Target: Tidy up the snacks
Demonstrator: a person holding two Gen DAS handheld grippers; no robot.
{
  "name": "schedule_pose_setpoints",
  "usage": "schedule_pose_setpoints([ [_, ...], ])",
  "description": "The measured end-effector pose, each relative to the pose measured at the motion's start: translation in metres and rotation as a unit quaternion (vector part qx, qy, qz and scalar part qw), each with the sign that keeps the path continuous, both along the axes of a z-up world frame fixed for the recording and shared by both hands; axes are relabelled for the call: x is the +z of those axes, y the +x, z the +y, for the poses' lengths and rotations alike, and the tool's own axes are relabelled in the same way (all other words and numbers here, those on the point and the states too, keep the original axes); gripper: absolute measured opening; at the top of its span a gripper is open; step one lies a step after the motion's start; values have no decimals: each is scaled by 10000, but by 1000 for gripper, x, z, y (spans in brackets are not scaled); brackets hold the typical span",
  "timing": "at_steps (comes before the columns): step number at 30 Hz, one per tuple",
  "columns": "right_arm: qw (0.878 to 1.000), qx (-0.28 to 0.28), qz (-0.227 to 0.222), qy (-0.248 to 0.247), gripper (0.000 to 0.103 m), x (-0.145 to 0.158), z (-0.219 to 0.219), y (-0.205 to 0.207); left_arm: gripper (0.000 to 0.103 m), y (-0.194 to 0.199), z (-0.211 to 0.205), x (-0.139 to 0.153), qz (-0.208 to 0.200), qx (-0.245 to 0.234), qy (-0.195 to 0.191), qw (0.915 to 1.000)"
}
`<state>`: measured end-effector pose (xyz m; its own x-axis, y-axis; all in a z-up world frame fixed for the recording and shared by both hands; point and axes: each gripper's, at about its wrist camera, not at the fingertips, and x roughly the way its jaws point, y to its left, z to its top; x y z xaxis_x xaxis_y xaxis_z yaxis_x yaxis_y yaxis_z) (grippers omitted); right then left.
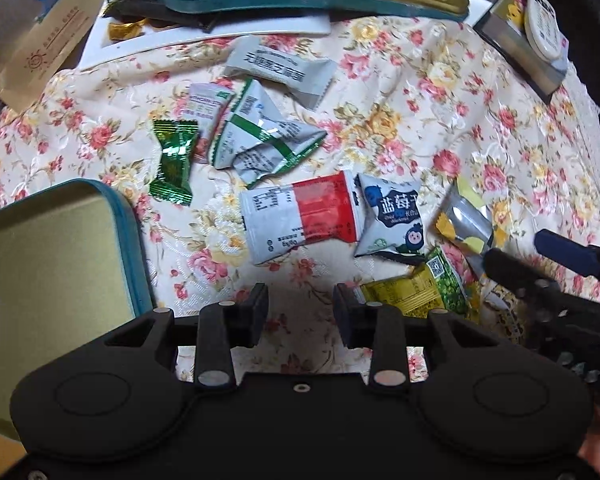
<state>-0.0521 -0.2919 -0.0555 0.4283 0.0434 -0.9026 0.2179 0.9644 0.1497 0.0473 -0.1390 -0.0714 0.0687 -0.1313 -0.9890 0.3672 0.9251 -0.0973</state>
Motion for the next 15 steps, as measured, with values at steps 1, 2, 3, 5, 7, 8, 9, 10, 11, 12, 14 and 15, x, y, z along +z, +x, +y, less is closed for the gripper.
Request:
schedule_pose_setpoints([
  [1, 9999, 93, 0, -78, 63, -2, 5, 4, 44, 1, 2, 1, 9, 62, -42, 10000],
  [2, 9998, 164, 7, -149, 63, -5, 8, 8, 44, 2, 6, 4, 20, 108, -79, 9999],
  [3, 9995, 219, 27, -219, 64, -8, 11, 12, 44, 3, 10, 6, 35, 141, -113, 9998],
  [5, 9989, 322, 60, -321, 64, -15, 15, 21, 44, 5, 18, 11, 49, 201, -183, 9996],
  [7, 9985, 385, 168, -359, 64, -26, 15, 28, 44, 8, 24, 13, 51, 261, -255, 9993],
  [8, 9984, 356, 258, -357, 64, -31, 14, 32, 44, 9, 28, 15, 51, 287, -286, 9992],
  [9, 9984, 293, 352, -320, 64, -37, 13, 36, 44, 11, 30, 16, 48, 318, -320, 9990],
  [10, 9985, 213, 440, -255, 68, -42, 10, 38, 44, 11, 33, 18, 42, 345, -344, 9988],
  [11, 9989, 157, 384, -236, 67, -43, 8, 39, 44, 12, 35, 20, 31, 369, -372, 9986],
  [12, 9990, 120, 337, -253, 68, -44, 8, 40, 44, 12, 38, 23, 10, 396, -401, 9984],
  [14, 9987, 65, 392, -313, 70, -46, 8, 44, 44, 14, 43, 28, -50, 429, -461, 9980],
  [15, 9987, 21, 403, -316, 73, -47, 8, 46, 44, 15, 45, 31, -95, 457, -487, 9977],
])
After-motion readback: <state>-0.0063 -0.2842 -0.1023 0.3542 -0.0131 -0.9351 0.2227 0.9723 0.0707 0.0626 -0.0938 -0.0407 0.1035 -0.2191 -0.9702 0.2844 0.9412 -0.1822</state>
